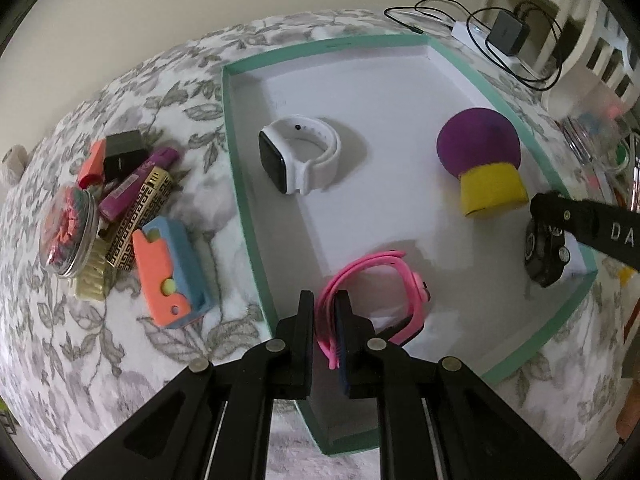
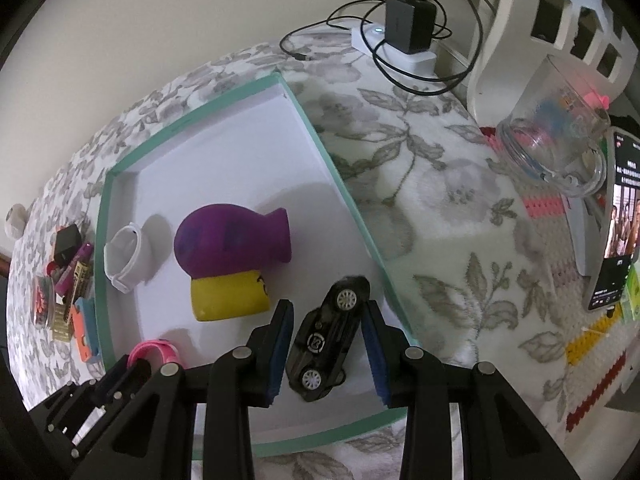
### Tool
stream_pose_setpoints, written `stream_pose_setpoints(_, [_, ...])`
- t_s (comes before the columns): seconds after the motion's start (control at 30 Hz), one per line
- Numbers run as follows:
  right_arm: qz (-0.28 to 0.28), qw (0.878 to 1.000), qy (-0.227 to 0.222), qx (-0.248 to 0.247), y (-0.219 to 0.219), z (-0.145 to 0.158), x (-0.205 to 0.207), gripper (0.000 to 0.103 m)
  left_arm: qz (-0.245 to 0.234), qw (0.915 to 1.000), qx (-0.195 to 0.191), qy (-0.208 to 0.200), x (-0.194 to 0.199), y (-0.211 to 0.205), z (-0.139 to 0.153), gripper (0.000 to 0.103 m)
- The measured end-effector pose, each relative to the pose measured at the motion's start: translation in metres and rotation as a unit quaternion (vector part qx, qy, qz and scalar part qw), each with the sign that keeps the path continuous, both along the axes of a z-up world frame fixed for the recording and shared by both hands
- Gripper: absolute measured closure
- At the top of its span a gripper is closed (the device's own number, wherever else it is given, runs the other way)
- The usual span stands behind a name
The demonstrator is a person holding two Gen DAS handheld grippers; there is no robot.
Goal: Organize rigid objects
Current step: 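Carry the band with the left tool while the right tool carries the car, both releasing into the tray, then move both open tools back toward the orange toy and clear container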
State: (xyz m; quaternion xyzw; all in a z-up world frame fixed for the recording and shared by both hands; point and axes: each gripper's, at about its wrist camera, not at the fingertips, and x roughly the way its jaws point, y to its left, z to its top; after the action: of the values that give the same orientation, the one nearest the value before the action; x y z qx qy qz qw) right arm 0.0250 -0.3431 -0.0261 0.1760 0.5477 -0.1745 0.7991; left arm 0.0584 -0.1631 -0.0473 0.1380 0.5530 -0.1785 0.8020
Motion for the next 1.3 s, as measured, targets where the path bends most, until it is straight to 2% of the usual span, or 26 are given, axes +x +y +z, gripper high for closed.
stream_pose_setpoints(0.1, [0.006,1.000,0.007,-0.004,0.004,-0.001,0.002,0.062,0.000,1.0000,-0.003,0.005,-0.001,0.000,0.001,0.091])
stream_pose_setpoints(0.17, [0.011,1.000,0.009,-0.008,0.006,0.000,0.004,0.055,-0.003,0.9999,-0.005,0.011,0.000,0.000,0.001,0.091])
stream_pose_setpoints(0.27, [0.016,1.000,0.008,-0.015,0.009,0.005,0.005,0.052,-0.009,0.9997,-0.011,0.021,0.001,-0.002,0.002,0.084])
stream_pose_setpoints(0.37, [0.019,1.000,0.007,-0.021,0.011,0.012,0.005,0.052,-0.010,0.9994,-0.022,0.024,-0.001,-0.004,0.008,0.072])
stream_pose_setpoints(0.4, [0.021,0.999,0.006,-0.026,0.013,0.014,0.005,0.052,-0.007,0.9994,-0.024,0.022,-0.002,-0.003,0.011,0.058])
stream_pose_setpoints(0.43, [0.022,0.999,0.005,-0.030,0.014,0.017,0.005,0.050,-0.006,0.9993,-0.030,0.020,-0.001,-0.003,0.014,0.053])
stream_pose_setpoints(0.5, [0.023,0.999,0.001,-0.034,0.015,0.023,0.005,0.046,-0.004,0.9988,-0.044,0.021,-0.001,0.000,0.020,0.049])
stream_pose_setpoints(0.67, [0.025,0.999,-0.022,-0.041,0.018,0.040,0.003,0.046,0.017,0.9974,-0.067,0.019,0.003,0.011,0.035,0.047])
stream_pose_setpoints(0.8, [0.027,0.998,-0.041,-0.050,0.023,0.053,0.002,0.046,0.061,0.9944,-0.086,0.010,0.011,0.030,0.047,0.045])
stream_pose_setpoints(0.9, [0.035,0.997,-0.046,-0.056,0.029,0.057,0.004,0.041,0.109,0.9904,-0.084,-0.010,0.019,0.048,0.054,0.030])
stream_pose_setpoints(0.97, [0.042,0.996,-0.047,-0.058,0.034,0.057,0.006,0.038,0.141,0.9866,-0.079,-0.022,0.025,0.062,0.057,0.029])
stream_pose_setpoints(1.03, [0.048,0.996,-0.046,-0.060,0.038,0.056,0.007,0.038,0.175,0.9818,-0.069,-0.027,0.030,0.077,0.057,0.023])
stream_pose_setpoints(1.13, [0.058,0.995,-0.047,-0.059,0.045,0.054,0.009,0.033,0.227,0.9719,-0.055,-0.024,0.036,0.101,0.054,0.023])
stream_pose_setpoints(1.23, [0.068,0.995,-0.054,-0.048,0.052,0.054,0.012,0.027,0.257,0.9652,-0.043,-0.026,0.040,0.117,0.051,0.022])
stream_pose_setpoints(1.3, [0.076,0.994,-0.056,-0.048,0.058,0.054,0.014,0.027,0.270,0.9616,-0.040,-0.026,0.042,0.125,0.050,0.019])
